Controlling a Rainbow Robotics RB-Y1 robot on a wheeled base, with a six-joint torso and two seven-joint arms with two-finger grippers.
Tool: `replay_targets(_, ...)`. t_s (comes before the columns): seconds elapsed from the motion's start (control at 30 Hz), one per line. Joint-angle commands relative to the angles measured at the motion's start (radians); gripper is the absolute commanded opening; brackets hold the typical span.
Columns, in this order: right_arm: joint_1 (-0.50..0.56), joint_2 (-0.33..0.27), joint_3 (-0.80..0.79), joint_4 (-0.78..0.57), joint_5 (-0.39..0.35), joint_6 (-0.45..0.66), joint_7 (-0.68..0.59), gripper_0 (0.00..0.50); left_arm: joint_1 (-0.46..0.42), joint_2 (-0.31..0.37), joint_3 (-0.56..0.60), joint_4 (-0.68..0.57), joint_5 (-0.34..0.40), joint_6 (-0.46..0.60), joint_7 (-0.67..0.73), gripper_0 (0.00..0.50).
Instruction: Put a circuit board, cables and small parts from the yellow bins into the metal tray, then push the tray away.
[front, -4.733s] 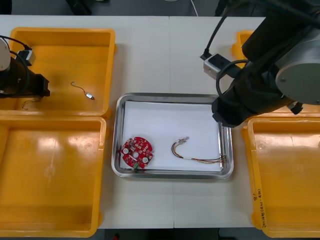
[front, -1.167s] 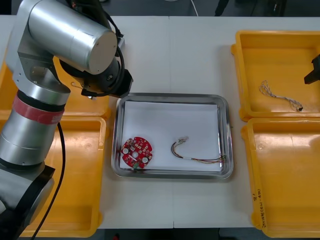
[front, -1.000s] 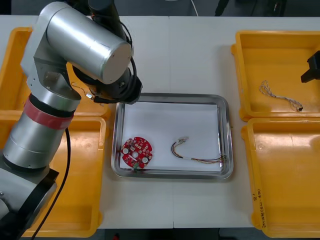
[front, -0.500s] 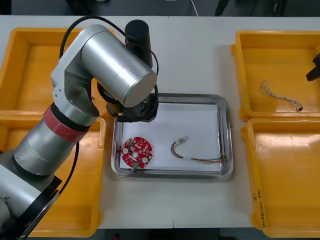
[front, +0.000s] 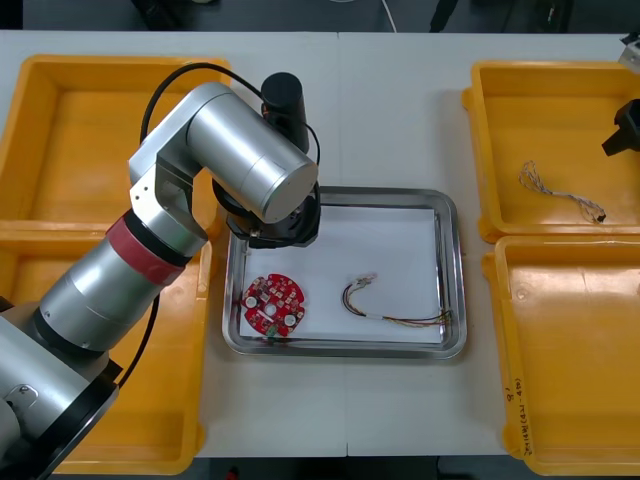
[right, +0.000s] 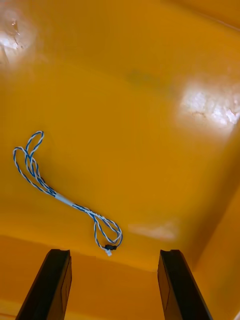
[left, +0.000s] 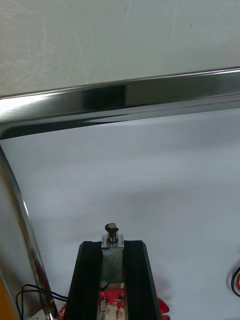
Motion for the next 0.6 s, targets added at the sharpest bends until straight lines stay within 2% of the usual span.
replay_targets(0.03,-0.065,0.019,0.069,-0.005,0.014,-0.034,0.063,0.5,-0.02,-0.015,-0.045,0.026,-0.011,-0.044,0.076,0.0)
replay_targets(0.27,-0.063,0.059,0.084,-0.005,0.026,-0.033,0.167,0.5,-0.02,-0.006,-0.051,0.037,0.006,-0.055,0.083,0.0)
replay_targets(0.6,-0.063,0.084,0.17,-0.005,0.031,-0.03,0.193,0.5,-0.019,0.003,-0.053,0.043,0.021,-0.067,0.096,0.001)
